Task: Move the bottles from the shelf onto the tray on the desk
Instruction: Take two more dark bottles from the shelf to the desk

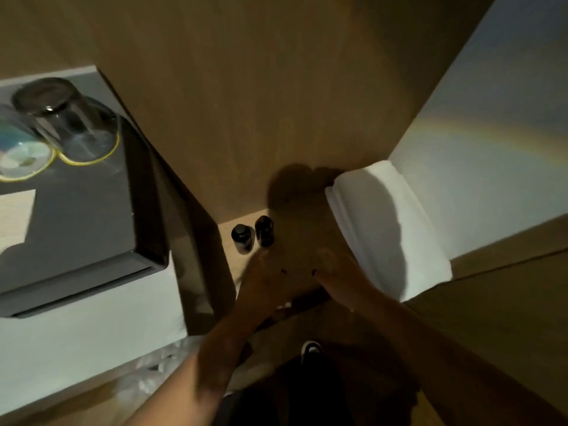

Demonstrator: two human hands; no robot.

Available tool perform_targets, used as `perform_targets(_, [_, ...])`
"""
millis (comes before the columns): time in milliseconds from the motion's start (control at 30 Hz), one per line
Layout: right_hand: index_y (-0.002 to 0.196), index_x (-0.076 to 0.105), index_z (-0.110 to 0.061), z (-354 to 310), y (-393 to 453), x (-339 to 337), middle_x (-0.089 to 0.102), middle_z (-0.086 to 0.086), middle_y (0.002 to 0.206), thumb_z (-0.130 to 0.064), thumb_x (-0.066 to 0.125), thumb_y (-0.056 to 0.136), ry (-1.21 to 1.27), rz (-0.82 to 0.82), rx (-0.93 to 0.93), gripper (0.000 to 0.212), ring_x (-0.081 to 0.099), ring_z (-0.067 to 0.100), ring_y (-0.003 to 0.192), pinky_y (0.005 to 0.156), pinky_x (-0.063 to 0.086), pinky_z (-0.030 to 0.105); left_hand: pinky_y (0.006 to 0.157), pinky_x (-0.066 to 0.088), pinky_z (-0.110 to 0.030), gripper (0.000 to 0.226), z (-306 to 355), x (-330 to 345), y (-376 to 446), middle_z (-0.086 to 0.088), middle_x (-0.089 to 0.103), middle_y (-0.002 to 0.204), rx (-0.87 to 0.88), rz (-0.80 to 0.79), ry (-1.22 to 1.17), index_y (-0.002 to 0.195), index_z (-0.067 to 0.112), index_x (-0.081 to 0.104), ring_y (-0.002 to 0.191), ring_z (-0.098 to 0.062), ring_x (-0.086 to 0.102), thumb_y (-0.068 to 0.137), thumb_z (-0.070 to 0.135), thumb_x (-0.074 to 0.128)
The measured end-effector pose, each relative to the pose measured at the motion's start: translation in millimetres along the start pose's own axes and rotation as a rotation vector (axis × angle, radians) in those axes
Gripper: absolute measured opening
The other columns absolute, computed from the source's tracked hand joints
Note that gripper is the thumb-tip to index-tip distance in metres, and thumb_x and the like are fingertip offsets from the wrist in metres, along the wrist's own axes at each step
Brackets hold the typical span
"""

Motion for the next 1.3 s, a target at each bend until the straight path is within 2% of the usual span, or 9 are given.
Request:
perform_targets(67, [0.139, 0.043, -0.012, 5, 26, -5, 0.057, 0.011, 0.123, -0.019, 0.046, 0.100, -0.018, -0.046, -0.030, 0.040, 0.058, 0.017, 0.092, 0.059, 0.037, 0.012, 0.071, 0.050, -0.030, 0.007, 8, 0, 9, 0.002, 0.066, 0.088, 0.019, 0.084, -0.092, 0.094, 0.019, 0.064, 0.081, -0.006, 0.063, 0.088, 0.018, 0.063])
perform_targets(200, [0.136, 0.047, -0.016, 24, 71, 8, 0.055, 0.002, 0.114, -0.025, 0.050, 0.098, -0.002, -0.102, -0.040, 0.039, 0.053, 0.008, 0.082, 0.061, 0.039, 0.016, 0.108, 0.036, -0.031, 0.067, -7, -3, 25, -0.010, 0.045, 0.140, -0.208, 0.258, -0.179, 0.139, 0.006, 0.038, 0.131, -0.024, 0.043, 0.082, 0.021, 0.071])
perform_targets(367, [0.128, 0.053, -0.020, 57, 135, 44, 0.061, -0.003, 0.090, -0.023, 0.053, 0.095, -0.078, -0.087, -0.056, 0.033, 0.051, -0.002, 0.059, 0.047, 0.033, 0.013, 0.118, 0.021, -0.042, 0.116, -52, -1, 90, -0.013, 0.015, 0.158, -0.324, 0.382, -0.432, 0.152, 0.010, 0.001, 0.146, -0.027, 0.017, 0.071, 0.053, 0.072])
perform_targets(467, [0.123, 0.055, -0.015, 68, 166, 62, 0.058, -0.003, 0.084, -0.013, 0.049, 0.096, -0.052, -0.097, -0.057, 0.028, 0.046, 0.001, 0.059, 0.051, 0.033, 0.014, 0.119, 0.018, -0.041, 0.097, -89, -10, 128, -0.008, 0.012, 0.160, -0.332, 0.543, -0.544, 0.153, 0.022, -0.002, 0.146, -0.024, 0.016, 0.085, 0.020, 0.069])
perform_targets(667, [0.122, 0.055, -0.016, 78, 209, 89, 0.050, 0.003, 0.129, -0.019, 0.045, 0.100, 0.138, -0.111, 0.056, 0.024, 0.049, -0.004, 0.082, 0.064, 0.034, 0.010, 0.114, 0.018, -0.033, 0.085, -145, 0, 171, 0.002, 0.013, 0.160, -0.295, 0.589, -0.480, 0.151, 0.031, 0.013, 0.145, -0.018, 0.018, 0.087, 0.017, 0.067])
perform_targets(800, [0.097, 0.049, -0.033, 72, 238, 107, 0.060, -0.003, 0.079, -0.012, 0.054, 0.096, 0.235, -0.107, -0.071, 0.021, 0.052, 0.002, 0.050, 0.048, 0.039, 0.017, 0.108, 0.025, -0.025, 0.083, -157, 10, 190, 0.007, 0.016, 0.157, -0.129, 0.617, -0.509, 0.147, 0.033, 0.027, 0.139, -0.008, 0.021, 0.080, 0.021, 0.075])
perform_targets(933, [0.092, 0.054, -0.032, 76, 253, 125, 0.062, -0.001, 0.081, -0.007, 0.057, 0.093, 0.378, -0.118, -0.050, 0.025, 0.060, 0.007, 0.059, 0.053, 0.047, 0.021, 0.104, 0.035, -0.010, 0.059, -161, 17, 215, 0.004, 0.038, 0.145, -0.069, 0.713, -0.491, 0.128, 0.031, 0.047, 0.121, 0.003, 0.043, 0.083, -0.001, 0.067])
perform_targets(1100, [0.099, 0.056, -0.021, 88, 253, 130, 0.060, 0.004, 0.099, -0.008, 0.054, 0.093, 0.191, -0.029, -0.063, 0.014, 0.054, 0.004, 0.068, 0.057, 0.039, 0.013, 0.092, 0.039, -0.014, 0.040, -165, 11, 216, 0.012, 0.055, 0.108, -0.104, 0.794, -0.397, 0.111, 0.028, 0.051, 0.096, 0.014, 0.052, 0.085, -0.001, 0.063])
perform_targets(1300, [0.132, 0.048, -0.018, 76, 236, 109, 0.051, 0.000, 0.128, -0.035, 0.051, 0.089, 0.109, 0.117, -0.231, 0.047, 0.053, 0.016, 0.113, 0.091, 0.050, 0.038, 0.082, 0.038, -0.001, 0.042, -143, 1, 153, 0.024, 0.052, 0.105, -0.128, 0.884, -0.453, 0.113, 0.025, 0.054, 0.094, 0.027, 0.048, 0.085, -0.005, 0.060])
Point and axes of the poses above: each hand's wrist, its own y-axis towards the middle knuckle, its own x-axis out of the palm, z = x × y, the point moved 5 cm from there along y, towards the middle knuckle
